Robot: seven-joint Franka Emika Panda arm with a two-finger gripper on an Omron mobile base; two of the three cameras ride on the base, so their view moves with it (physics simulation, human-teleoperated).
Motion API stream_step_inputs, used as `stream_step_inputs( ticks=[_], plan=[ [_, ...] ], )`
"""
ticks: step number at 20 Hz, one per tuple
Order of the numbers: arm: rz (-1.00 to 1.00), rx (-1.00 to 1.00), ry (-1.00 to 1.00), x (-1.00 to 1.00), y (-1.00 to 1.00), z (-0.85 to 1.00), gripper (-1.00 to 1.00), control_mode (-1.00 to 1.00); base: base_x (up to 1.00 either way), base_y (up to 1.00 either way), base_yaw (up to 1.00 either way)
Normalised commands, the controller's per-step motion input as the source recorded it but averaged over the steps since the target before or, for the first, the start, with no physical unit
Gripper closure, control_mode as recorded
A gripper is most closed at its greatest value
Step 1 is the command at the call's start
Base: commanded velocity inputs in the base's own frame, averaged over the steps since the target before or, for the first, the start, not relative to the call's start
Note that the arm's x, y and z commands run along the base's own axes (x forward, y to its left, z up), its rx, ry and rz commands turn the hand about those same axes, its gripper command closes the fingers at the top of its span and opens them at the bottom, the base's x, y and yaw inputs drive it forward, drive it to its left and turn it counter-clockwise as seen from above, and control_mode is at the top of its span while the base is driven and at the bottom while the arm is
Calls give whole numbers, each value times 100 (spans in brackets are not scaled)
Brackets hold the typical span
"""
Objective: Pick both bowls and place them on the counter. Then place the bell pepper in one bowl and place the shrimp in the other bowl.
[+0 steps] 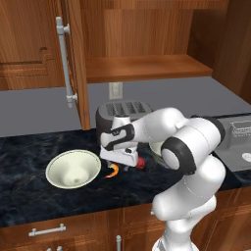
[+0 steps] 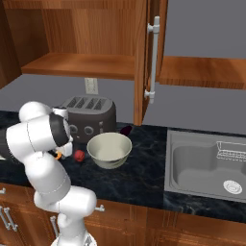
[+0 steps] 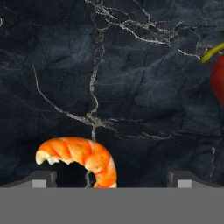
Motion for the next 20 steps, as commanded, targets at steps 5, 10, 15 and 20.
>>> stream_step_inputs(
  ticks=[5,10,15,20],
  plan=[
    [0,-1,2,6,15,-10,-100,-100,0,0,0],
    [0,0,0,1,7,-15,-100,-100,0,0,0],
    [0,0,0,0,-1,-17,-100,-100,0,0,0],
    [0,0,0,0,0,-17,-100,-100,0,0,0]
  ],
)
